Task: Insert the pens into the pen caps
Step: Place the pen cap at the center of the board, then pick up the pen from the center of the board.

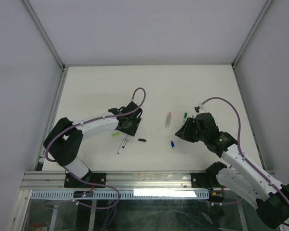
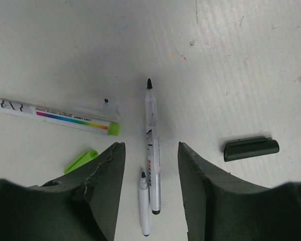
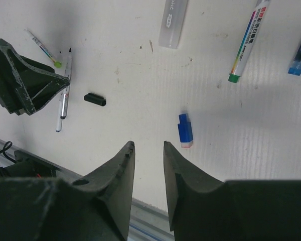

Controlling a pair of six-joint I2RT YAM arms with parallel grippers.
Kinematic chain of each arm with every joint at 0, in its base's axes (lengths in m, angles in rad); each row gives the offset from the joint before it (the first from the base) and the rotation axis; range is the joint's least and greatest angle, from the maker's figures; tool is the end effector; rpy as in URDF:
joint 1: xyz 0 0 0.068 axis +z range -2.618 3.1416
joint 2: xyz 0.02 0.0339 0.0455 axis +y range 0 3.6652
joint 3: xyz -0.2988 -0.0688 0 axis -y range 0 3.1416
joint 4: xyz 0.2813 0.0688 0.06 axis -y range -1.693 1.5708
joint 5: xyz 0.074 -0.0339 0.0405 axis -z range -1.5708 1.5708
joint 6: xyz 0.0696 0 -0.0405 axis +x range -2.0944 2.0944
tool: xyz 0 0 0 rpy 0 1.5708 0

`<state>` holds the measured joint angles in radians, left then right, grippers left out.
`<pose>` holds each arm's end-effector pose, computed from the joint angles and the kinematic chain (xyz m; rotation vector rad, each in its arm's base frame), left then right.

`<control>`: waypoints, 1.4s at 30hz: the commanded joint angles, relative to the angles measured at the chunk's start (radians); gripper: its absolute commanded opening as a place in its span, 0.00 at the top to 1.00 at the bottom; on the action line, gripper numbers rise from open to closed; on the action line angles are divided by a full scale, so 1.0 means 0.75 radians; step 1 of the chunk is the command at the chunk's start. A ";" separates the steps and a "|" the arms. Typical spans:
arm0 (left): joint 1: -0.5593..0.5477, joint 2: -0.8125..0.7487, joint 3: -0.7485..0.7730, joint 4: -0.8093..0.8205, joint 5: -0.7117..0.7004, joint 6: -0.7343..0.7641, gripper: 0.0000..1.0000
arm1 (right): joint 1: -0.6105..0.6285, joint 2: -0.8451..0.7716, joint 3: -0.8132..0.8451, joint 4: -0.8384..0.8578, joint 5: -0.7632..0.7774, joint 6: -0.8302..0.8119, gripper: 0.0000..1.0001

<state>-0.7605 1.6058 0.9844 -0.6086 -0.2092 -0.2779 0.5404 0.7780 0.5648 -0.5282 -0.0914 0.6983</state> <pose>0.2574 -0.2250 0.1632 0.6075 2.6759 0.0158 0.1686 0.1086 0.2256 0.1425 2.4191 0.7094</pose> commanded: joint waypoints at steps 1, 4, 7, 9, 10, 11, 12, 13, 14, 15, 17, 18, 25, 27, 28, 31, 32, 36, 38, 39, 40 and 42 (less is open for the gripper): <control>-0.012 0.038 0.044 0.000 0.017 -0.010 0.55 | 0.007 0.002 0.003 0.055 -0.015 -0.002 0.68; -0.012 0.067 0.054 0.002 0.036 -0.006 0.58 | 0.006 0.009 0.002 0.061 -0.018 -0.004 0.68; -0.012 0.093 0.074 0.003 0.036 -0.002 0.60 | 0.006 0.012 -0.002 0.068 -0.020 -0.003 0.68; -0.011 0.112 0.091 0.003 0.036 0.003 0.62 | 0.006 0.013 -0.006 0.071 -0.021 -0.002 0.68; -0.011 0.123 0.100 0.004 0.037 0.004 0.63 | 0.006 0.012 -0.008 0.072 -0.021 -0.002 0.68; -0.012 0.134 0.107 0.004 0.039 0.004 0.65 | 0.006 0.011 -0.009 0.072 -0.021 -0.002 0.68; -0.011 0.144 0.116 0.002 0.042 0.007 0.68 | 0.006 0.010 -0.011 0.072 -0.022 -0.002 0.68; -0.012 0.157 0.122 0.002 0.046 0.007 0.70 | 0.006 0.006 -0.015 0.070 -0.022 -0.002 0.68; -0.013 0.164 0.123 0.002 0.050 0.006 0.73 | 0.006 0.005 -0.016 0.070 -0.021 -0.002 0.68; -0.011 0.169 0.127 0.002 0.055 0.005 0.75 | 0.006 -0.001 -0.017 0.069 -0.021 -0.004 0.68; -0.011 0.175 0.124 0.002 0.064 0.001 0.79 | 0.007 -0.007 -0.019 0.065 -0.018 -0.003 0.68; -0.011 0.176 0.122 0.002 0.066 0.001 0.80 | 0.006 -0.009 -0.022 0.064 -0.016 -0.002 0.68; -0.012 0.182 0.171 0.006 0.087 -0.023 0.84 | 0.006 0.005 -0.044 0.109 -0.033 0.031 0.68; -0.011 0.202 0.215 0.006 0.101 -0.033 0.85 | 0.006 0.020 -0.057 0.158 -0.051 0.058 0.68; -0.012 0.217 0.239 0.006 0.104 -0.038 0.85 | 0.008 0.032 -0.065 0.179 -0.058 0.077 0.68; -0.009 0.273 0.316 0.005 0.111 -0.050 0.85 | 0.030 0.057 -0.077 0.240 -0.045 0.138 0.68; -0.005 0.288 0.339 0.003 0.114 -0.053 0.85 | 0.042 0.065 -0.080 0.262 -0.032 0.157 0.68; 0.017 0.323 0.408 0.002 0.160 -0.072 0.85 | 0.130 0.097 -0.101 0.354 0.044 0.245 0.68; 0.029 0.335 0.432 0.003 0.187 -0.080 0.85 | 0.169 0.116 -0.127 0.436 0.074 0.313 0.68; 0.034 0.341 0.443 0.004 0.201 -0.085 0.85 | 0.191 0.128 -0.145 0.491 0.087 0.345 0.68; 0.037 0.348 0.454 0.004 0.213 -0.088 0.85 | 0.212 0.144 -0.166 0.555 0.104 0.390 0.68; 0.041 0.360 0.476 0.001 0.235 -0.094 0.85 | 0.263 0.184 -0.207 0.682 0.158 0.454 0.68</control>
<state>-0.7441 1.8664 1.2781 -0.6285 -0.0910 -0.3199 0.6857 0.8768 0.4500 -0.2401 -0.0593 0.9112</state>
